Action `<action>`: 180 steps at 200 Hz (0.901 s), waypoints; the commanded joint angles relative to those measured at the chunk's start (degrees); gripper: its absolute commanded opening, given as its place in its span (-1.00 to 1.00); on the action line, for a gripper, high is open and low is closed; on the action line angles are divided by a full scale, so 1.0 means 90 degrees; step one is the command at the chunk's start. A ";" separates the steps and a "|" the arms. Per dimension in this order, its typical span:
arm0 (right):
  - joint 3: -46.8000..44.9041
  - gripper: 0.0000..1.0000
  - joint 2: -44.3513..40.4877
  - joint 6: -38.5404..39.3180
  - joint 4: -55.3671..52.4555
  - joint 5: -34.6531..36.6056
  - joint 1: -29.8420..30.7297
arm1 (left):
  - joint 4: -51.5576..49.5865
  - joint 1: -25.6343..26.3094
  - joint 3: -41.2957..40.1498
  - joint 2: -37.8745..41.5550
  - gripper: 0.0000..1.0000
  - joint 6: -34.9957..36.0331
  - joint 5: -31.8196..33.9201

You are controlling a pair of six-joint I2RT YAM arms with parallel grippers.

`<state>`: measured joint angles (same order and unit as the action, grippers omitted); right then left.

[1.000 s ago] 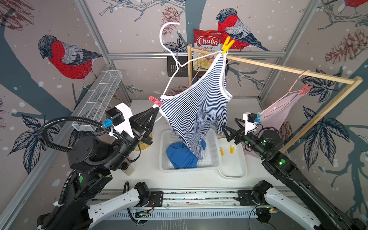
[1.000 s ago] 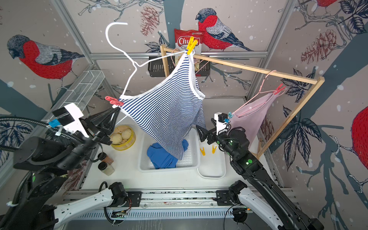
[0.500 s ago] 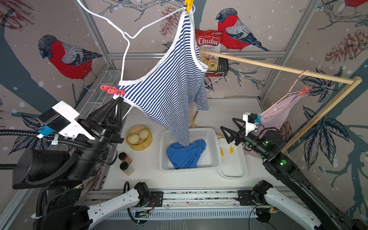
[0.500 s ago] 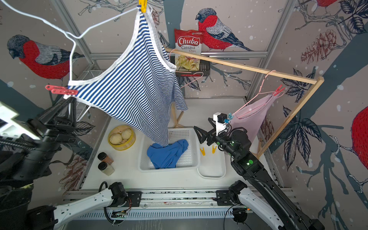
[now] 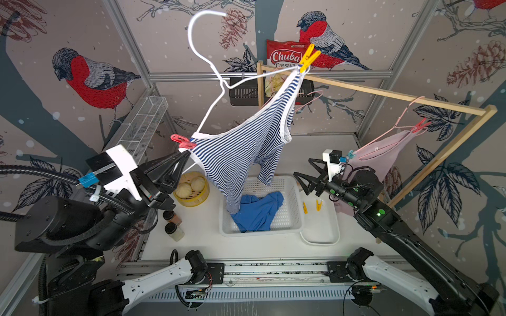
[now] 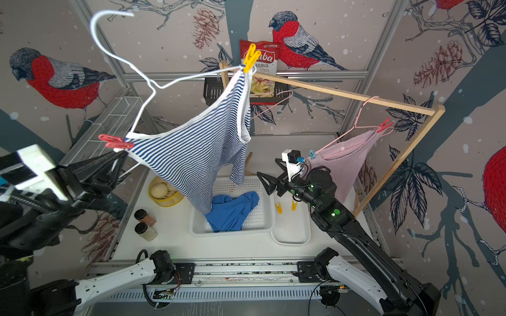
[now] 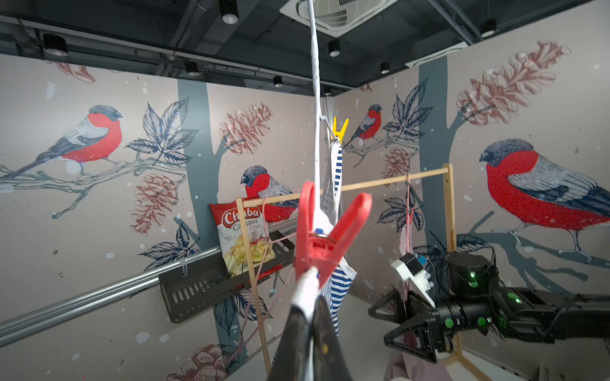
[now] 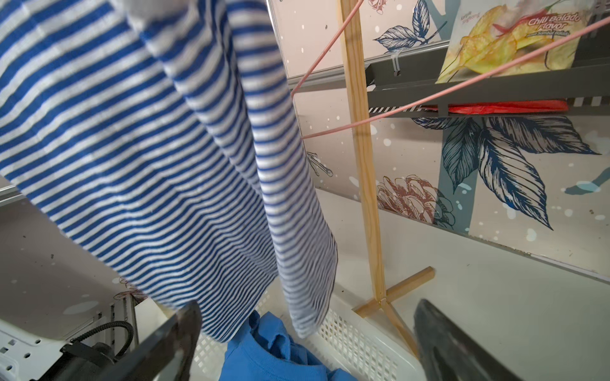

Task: Remove the clothespins securing tank tops to the hanger
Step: Pick up the hanger from the clothesline.

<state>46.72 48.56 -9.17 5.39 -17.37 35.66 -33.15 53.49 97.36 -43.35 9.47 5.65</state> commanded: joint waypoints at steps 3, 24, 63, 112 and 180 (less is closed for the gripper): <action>0.0178 1.00 0.0258 -0.0029 0.0359 -0.0544 -0.0269 | -0.0403 0.0033 -0.0183 -0.0111 -1.00 0.0121 -0.0455; 0.0290 1.00 0.0444 -0.0104 0.0401 -0.0924 -0.0528 | -0.0360 0.0033 -0.0414 -0.0150 -1.00 0.0061 -0.0837; 0.0135 1.00 0.0314 -0.0233 0.0517 -0.1468 -0.1079 | -0.0383 0.0033 -0.0717 -0.0507 -1.00 0.0149 -0.1028; -0.0137 1.00 0.0264 -0.0337 0.0519 -0.1929 -0.1499 | 0.0161 -0.0316 -0.0974 -0.1075 -1.00 0.0039 -0.1819; -0.0132 1.00 0.0476 -0.0236 0.0480 -0.2140 -0.1550 | 0.2069 -0.4733 -0.2253 -0.1013 -1.00 -0.1186 -0.7084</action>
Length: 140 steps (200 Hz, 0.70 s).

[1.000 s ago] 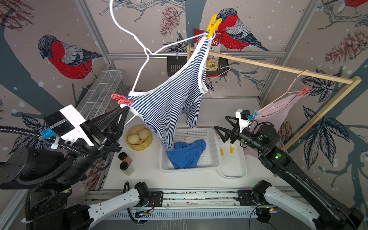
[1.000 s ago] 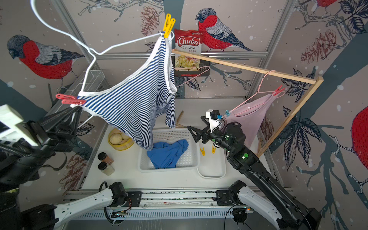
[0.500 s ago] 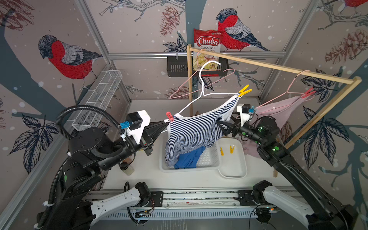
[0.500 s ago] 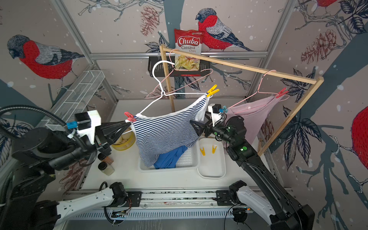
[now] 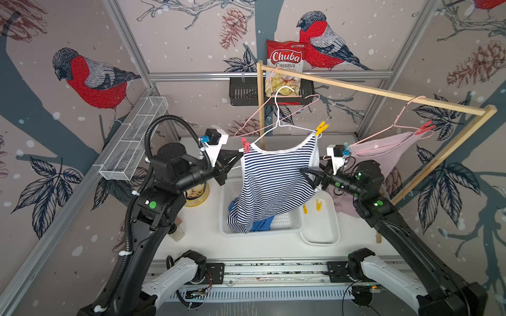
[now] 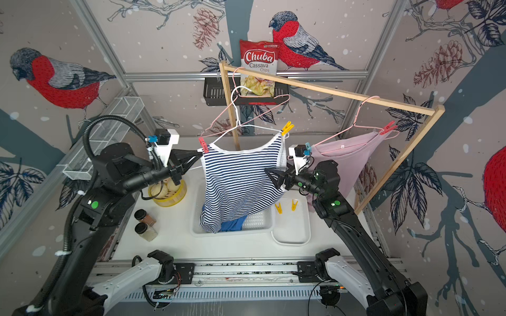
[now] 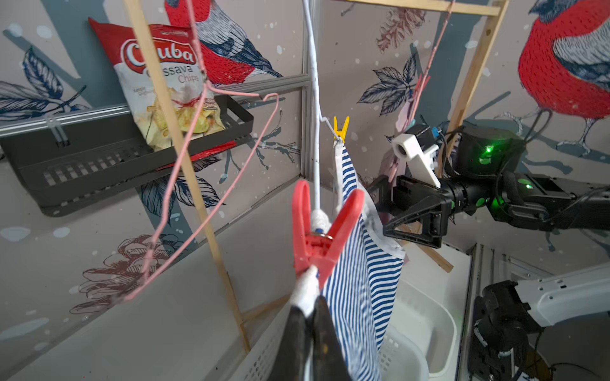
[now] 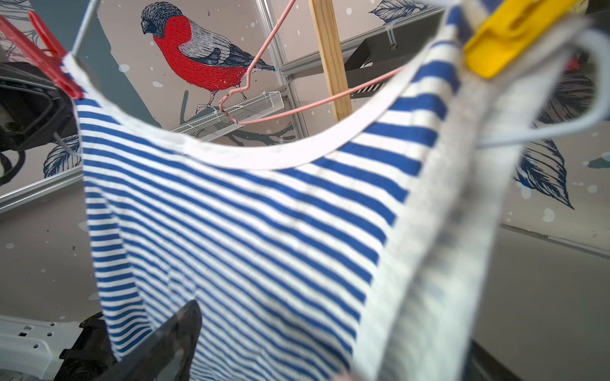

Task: Remove the clothespins securing tank tops to the hanger
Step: Pick up the hanger from the clothesline.

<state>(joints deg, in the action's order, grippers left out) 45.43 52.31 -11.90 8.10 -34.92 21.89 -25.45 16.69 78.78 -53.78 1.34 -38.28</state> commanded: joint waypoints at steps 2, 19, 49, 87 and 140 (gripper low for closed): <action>0.0021 1.00 0.0069 0.0073 0.0158 -0.0209 -0.0027 | 0.1223 -0.0695 -0.0218 0.0165 -1.00 -0.0263 -0.2255; 0.0093 1.00 0.0161 0.0121 0.0058 -0.0284 -0.0061 | 0.1213 -0.1184 -0.0426 0.0437 -1.00 -0.0168 -0.2890; 0.0187 1.00 0.0221 0.0092 0.0067 -0.0415 -0.0097 | 0.0647 -0.1840 -0.0521 0.0838 -1.00 0.0322 -0.3264; 0.0466 1.00 0.0344 0.0216 -0.0199 -0.0639 -0.0115 | 0.1080 -0.2452 -0.0806 0.0372 -1.00 0.0046 -0.4207; 0.0536 1.00 0.0403 0.0326 -0.0354 -0.0797 -0.0233 | 0.1668 -0.3590 -0.1313 0.0241 -1.00 -0.0030 -0.4667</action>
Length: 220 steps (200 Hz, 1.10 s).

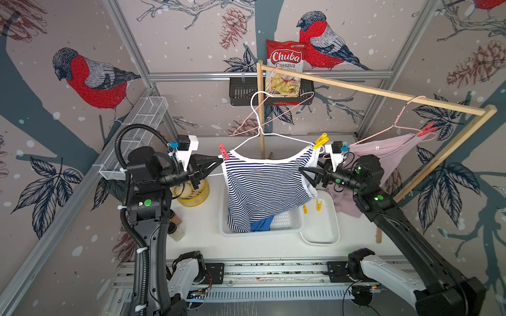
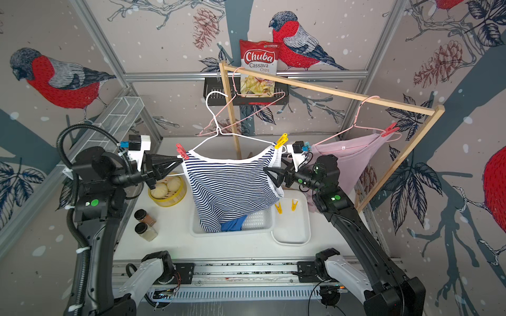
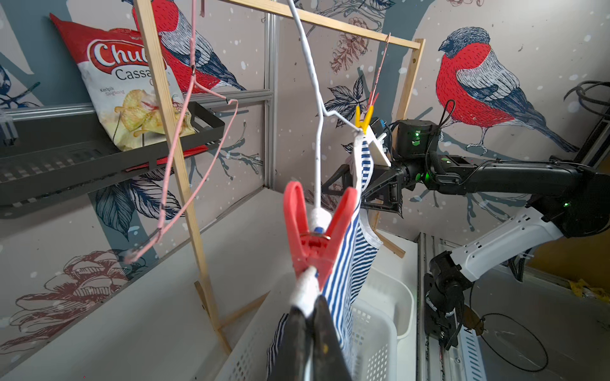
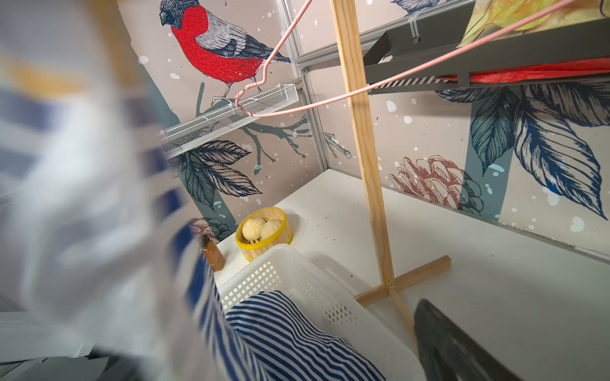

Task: Remove the clothespins securing tank tops to the hanger
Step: Pick up the hanger from the clothesline.

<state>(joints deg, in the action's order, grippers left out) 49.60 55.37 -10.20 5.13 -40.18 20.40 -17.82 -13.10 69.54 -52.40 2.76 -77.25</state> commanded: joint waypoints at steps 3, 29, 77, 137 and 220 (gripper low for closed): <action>0.0066 1.00 0.0077 0.0137 -0.0015 -0.0226 -0.0074 | 0.0977 -0.0307 -0.0369 0.0098 -1.00 -0.0301 -0.0296; 0.0122 1.00 0.0303 0.0119 0.0091 -0.0409 -0.0111 | 0.1582 -0.0352 -0.0831 0.0124 -1.00 -0.0694 -0.0079; 0.0321 1.00 0.0749 0.0022 0.0214 -0.0659 -0.0103 | 0.2302 -0.0351 -0.1778 0.0713 -1.00 -0.1352 0.0452; 0.0777 1.00 0.1098 0.0205 -0.0032 -0.0907 -0.0076 | 0.2203 -0.0351 -0.2114 0.0905 -1.00 -0.1589 0.0500; 0.0800 1.00 0.0854 -0.0145 0.0195 -0.0617 -0.0207 | 0.2063 -0.0352 -0.2455 0.1263 -1.00 -0.1831 0.0402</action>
<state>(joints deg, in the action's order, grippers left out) 56.01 63.86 -8.99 4.51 -47.11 19.49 -1.19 -16.14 47.48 -41.54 -12.69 -72.47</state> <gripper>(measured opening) 0.998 0.053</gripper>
